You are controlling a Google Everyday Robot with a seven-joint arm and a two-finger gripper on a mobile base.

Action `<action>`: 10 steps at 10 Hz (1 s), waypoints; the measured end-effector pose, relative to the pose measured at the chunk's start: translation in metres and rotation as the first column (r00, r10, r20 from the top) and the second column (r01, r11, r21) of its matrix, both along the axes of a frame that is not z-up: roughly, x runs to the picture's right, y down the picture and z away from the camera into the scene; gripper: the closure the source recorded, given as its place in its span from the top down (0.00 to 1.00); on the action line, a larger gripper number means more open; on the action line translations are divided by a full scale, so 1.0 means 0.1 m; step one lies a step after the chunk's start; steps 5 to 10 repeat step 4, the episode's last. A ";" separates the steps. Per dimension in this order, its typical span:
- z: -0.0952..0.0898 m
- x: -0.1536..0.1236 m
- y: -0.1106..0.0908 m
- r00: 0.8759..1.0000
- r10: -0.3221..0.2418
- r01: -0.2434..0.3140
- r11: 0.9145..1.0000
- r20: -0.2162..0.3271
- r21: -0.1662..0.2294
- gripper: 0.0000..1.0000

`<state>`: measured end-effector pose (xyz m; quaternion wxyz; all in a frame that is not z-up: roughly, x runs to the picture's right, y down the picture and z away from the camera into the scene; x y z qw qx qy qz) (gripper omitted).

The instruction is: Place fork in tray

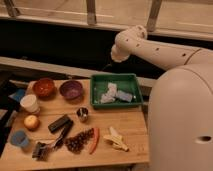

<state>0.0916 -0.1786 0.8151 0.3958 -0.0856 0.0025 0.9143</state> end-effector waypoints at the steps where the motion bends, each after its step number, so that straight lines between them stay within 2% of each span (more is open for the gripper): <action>1: 0.05 0.09 0.04 1.000 0.021 -0.021 1.000 -0.011 -0.009 0.18; 4: 0.23 0.41 0.22 0.994 0.099 -0.100 0.994 -0.044 -0.033 0.18; 10: 0.23 0.41 0.22 0.994 0.099 -0.100 0.994 -0.044 -0.033 0.18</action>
